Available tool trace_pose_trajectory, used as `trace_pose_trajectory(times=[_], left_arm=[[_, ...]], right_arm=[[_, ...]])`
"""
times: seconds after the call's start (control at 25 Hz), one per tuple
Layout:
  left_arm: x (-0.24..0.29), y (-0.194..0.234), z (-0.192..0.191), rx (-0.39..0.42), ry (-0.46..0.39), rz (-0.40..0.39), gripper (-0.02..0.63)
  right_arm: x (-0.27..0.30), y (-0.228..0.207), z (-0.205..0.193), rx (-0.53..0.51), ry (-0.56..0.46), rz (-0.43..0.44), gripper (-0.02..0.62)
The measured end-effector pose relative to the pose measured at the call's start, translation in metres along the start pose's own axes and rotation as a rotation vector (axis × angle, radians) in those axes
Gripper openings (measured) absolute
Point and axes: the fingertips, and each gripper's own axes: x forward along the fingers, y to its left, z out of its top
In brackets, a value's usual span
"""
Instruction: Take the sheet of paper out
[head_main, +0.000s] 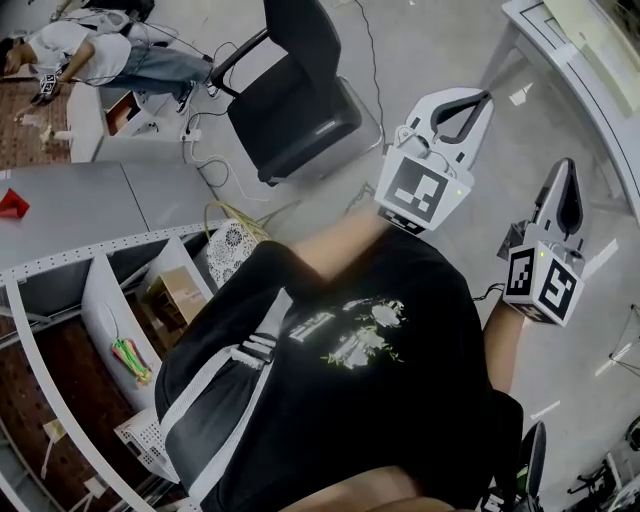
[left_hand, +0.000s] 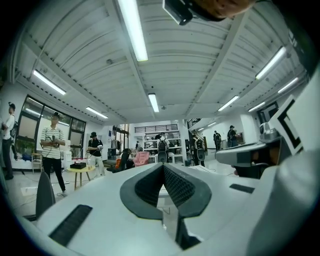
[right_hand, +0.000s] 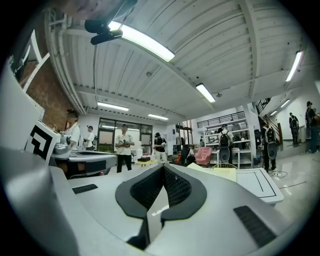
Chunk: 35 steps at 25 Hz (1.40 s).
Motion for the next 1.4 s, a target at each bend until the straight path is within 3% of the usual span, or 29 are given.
trace_pose_trajectory(times=[0.28, 0.48, 1.08, 1.24, 1.4], left_arm=[[0.024, 0.007, -0.002, -0.026, -0.014, -0.083, -0.006], [0.032, 0.010, -0.005, -0.022, -0.003, -0.101, -0.006], [0.050, 0.022, -0.011, 0.020, 0.003, -0.074, -0.006], [0.071, 0.022, -0.008, 0.016, -0.009, -0.075, -0.006], [0.095, 0.011, -0.014, 0.033, 0.020, -0.096, -0.006]], right_arm=[[0.015, -0.001, 0.000, -0.022, 0.021, -0.079, 0.000], [0.020, -0.008, -0.004, -0.011, 0.028, -0.110, 0.000], [0.041, -0.031, -0.014, 0.002, 0.020, -0.121, 0.000], [0.054, -0.045, -0.010, 0.000, -0.005, -0.122, 0.000], [0.067, -0.066, -0.020, 0.025, 0.033, -0.132, 0.000]])
